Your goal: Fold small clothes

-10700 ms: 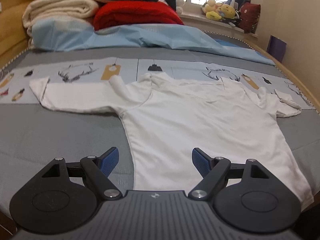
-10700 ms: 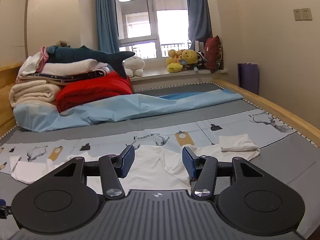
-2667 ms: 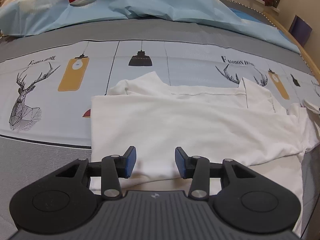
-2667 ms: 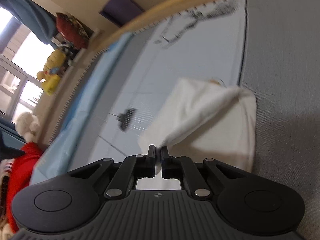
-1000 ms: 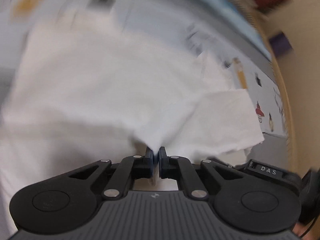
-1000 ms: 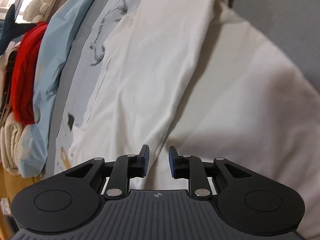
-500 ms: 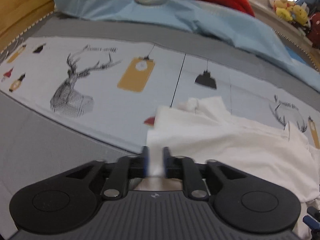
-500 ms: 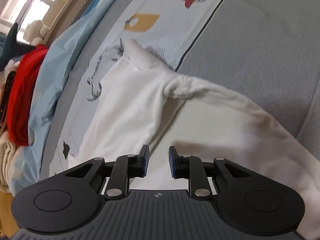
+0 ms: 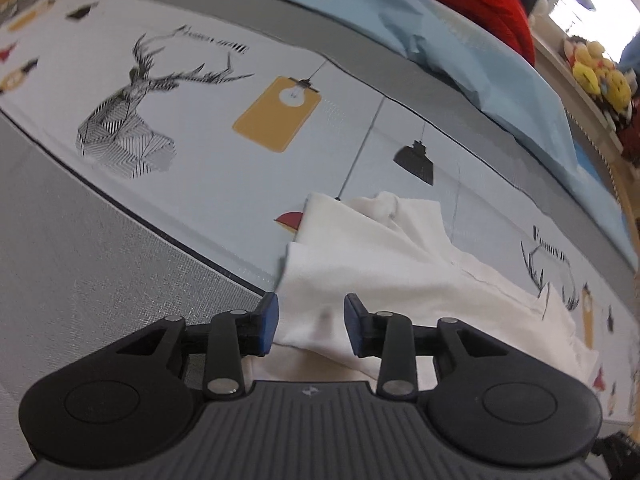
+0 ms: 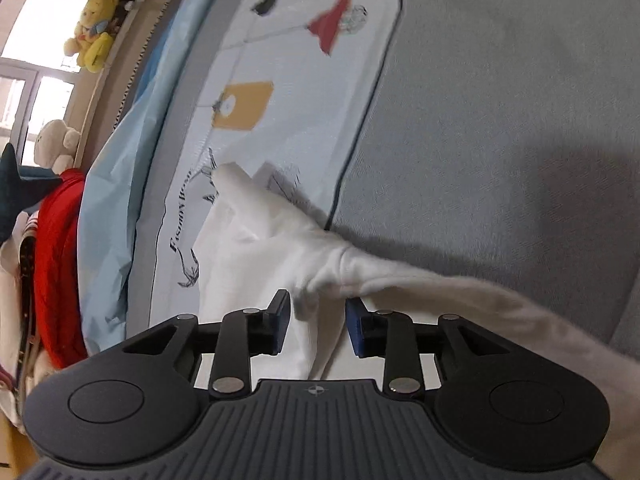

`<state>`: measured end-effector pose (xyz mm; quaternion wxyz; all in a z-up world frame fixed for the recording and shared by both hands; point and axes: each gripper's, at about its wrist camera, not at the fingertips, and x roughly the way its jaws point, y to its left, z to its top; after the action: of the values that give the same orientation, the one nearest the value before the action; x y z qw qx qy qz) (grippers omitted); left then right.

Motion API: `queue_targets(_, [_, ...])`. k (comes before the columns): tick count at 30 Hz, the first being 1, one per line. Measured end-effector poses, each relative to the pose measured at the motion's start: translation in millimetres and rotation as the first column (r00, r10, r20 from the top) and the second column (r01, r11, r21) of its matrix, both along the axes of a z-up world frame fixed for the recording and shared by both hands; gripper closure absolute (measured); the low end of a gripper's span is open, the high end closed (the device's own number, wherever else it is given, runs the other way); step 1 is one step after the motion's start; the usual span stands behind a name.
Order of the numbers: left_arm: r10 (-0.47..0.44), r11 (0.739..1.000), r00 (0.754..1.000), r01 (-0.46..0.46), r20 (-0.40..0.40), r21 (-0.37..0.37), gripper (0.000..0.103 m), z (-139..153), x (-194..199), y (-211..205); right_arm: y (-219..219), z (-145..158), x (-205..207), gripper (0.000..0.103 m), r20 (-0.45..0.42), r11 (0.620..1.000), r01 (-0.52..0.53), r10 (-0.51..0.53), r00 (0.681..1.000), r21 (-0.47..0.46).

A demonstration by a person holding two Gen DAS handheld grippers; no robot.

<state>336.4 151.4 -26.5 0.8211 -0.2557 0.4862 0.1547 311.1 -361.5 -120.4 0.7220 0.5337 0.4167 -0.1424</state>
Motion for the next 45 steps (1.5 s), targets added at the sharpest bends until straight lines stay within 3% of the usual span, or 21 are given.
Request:
queue_targets(5, [0.024,0.998,0.999,-0.025,-0.031,-0.049,0.057,-16.1,3.9,16.1,-1.8,1.4,2.3,0.072,0.015,1.0,-0.006,0.006,1.0,-0.001])
queue_targets(8, [0.008,0.998,0.998,-0.012,-0.055,-0.062,0.061,-24.5,5.5,13.7,-4.3,-1.5,4.8,0.085,0.005,1.0,-0.01,0.01,1.0,0.01])
queue_targets(11, [-0.044,0.999,0.999,0.045,-0.023,0.02,0.098,-13.4,8.1,5.2,-8.1,0.8,6.6,0.096,0.023,1.0,-0.009,0.008,1.0,0.023])
queue_targets(13, [-0.071,0.996,0.997,0.069,0.027,0.058,0.099,-0.1,7.7,2.0,-14.1,8.1,5.7,0.099,0.056,0.999,0.019,-0.021,0.998,0.034])
queue_targets(15, [-0.075,0.996,0.992,0.07,0.103,0.052,0.102,18.6,3.0,1.5,-19.8,20.9,-0.8,0.1,0.114,0.998,0.058,-0.062,0.992,0.036])
queue_targets(18, [-0.121,0.99,0.976,0.104,0.184,0.099,0.102,43.6,-3.2,-4.8,-22.3,37.4,-10.2,0.103,0.172,0.997,0.073,-0.069,0.983,-0.017])
queue_targets(20, [-0.133,0.986,0.984,0.119,0.121,0.117,0.102,40.9,-2.1,-5.8,-20.9,30.0,-9.5,0.103,0.061,0.999,0.033,-0.03,0.998,-0.033])
queue_targets(23, [-0.093,0.995,0.995,0.094,-0.04,0.025,0.102,9.6,-2.5,7.1,-21.2,7.4,-14.3,0.103,-0.128,0.999,0.015,-0.02,0.992,-0.041])
queue_targets(25, [-0.097,0.995,0.993,0.1,-0.073,0.03,0.102,5.2,-3.7,8.5,-20.8,11.5,-15.4,0.103,-0.112,0.997,0.022,-0.031,0.993,-0.078])
queue_targets(29, [-0.095,0.984,0.995,0.094,0.002,0.151,0.093,26.3,-6.1,4.0,-20.3,36.9,-7.2,0.1,0.047,0.984,0.039,-0.031,0.998,-0.171])
queue_targets(31, [-0.081,0.986,0.996,0.076,0.029,0.148,0.093,28.6,-8.1,1.6,-21.1,38.1,-1.6,0.099,0.081,0.988,0.034,-0.022,0.996,-0.152])
queue_targets(35, [-0.096,0.991,0.995,0.094,0.014,0.098,0.093,23.8,-1.5,-2.9,-19.9,18.9,6.2,0.091,0.02,0.999,0.0,0.0,1.0,-0.039])
queue_targets(38, [-0.106,0.99,0.994,0.104,0.019,0.1,0.093,24.8,1.2,-6.1,-11.2,18.2,0.0,0.091,-0.012,0.999,0.01,-0.011,1.0,-0.045])
queue_targets(42, [-0.111,0.99,0.994,0.109,0.02,0.094,0.093,24.5,2.3,-8.0,4.5,20.3,0.8,0.073,-0.017,0.998,-0.027,0.026,0.999,-0.048])
queue_targets(45, [-0.113,0.99,0.993,0.111,0.016,0.089,0.093,22.3,2.1,-8.5,7.6,16.7,4.3,0.07,-0.017,0.998,-0.036,0.035,0.999,-0.048])
